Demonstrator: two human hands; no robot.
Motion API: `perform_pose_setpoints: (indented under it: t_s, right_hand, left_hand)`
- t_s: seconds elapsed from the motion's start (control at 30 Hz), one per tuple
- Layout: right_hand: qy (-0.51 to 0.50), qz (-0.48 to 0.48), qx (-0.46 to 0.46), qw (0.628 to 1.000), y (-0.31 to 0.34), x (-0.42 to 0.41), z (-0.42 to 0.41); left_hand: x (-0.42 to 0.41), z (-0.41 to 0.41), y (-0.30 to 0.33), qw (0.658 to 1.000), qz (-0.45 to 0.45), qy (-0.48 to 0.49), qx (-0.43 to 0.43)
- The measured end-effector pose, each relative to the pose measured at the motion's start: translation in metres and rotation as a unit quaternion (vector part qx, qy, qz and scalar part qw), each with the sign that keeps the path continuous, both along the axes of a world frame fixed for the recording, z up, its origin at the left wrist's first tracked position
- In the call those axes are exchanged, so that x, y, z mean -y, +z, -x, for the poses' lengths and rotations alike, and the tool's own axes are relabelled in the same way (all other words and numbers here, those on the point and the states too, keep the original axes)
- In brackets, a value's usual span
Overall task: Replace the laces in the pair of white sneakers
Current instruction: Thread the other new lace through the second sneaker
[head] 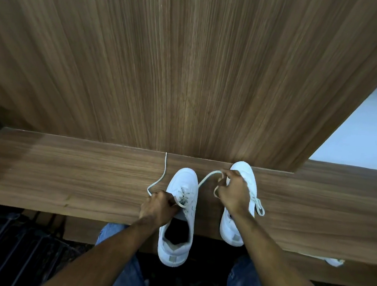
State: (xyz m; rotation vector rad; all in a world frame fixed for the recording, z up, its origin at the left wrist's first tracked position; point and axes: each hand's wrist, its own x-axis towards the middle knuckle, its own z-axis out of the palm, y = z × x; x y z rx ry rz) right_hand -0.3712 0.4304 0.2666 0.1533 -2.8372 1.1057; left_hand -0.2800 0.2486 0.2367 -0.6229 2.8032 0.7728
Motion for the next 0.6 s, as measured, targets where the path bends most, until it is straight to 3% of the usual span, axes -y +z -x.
perform_pose_setpoints:
  t_s: [0.07, 0.17, 0.27, 0.43, 0.6]
  right_hand:
    - [0.096, -0.139, -0.007, 0.986, -0.017, 0.002, -0.013]
    - [0.219, -0.245, 0.040, 0.944, -0.036, 0.015, -0.038]
    - [0.231, -0.249, 0.077, 0.937, -0.041, 0.025, -0.050]
    - [0.210, -0.149, 0.131, 0.957, -0.032, 0.027, -0.044]
    - [0.248, -0.191, 0.121, 0.942, -0.034, 0.025, -0.039]
  left_hand:
    - [-0.001, 0.000, 0.000, 1.000, 0.000, -0.002, -0.001]
    - [-0.001, -0.001, 0.002, 1.000, 0.002, -0.004, 0.000]
    - [-0.001, -0.001, 0.002, 1.000, 0.006, -0.006, 0.001]
    - [0.001, -0.001, 0.000, 1.000, 0.011, -0.009, 0.001]
    - [0.000, -0.001, -0.002, 1.000, 0.007, -0.015, -0.002]
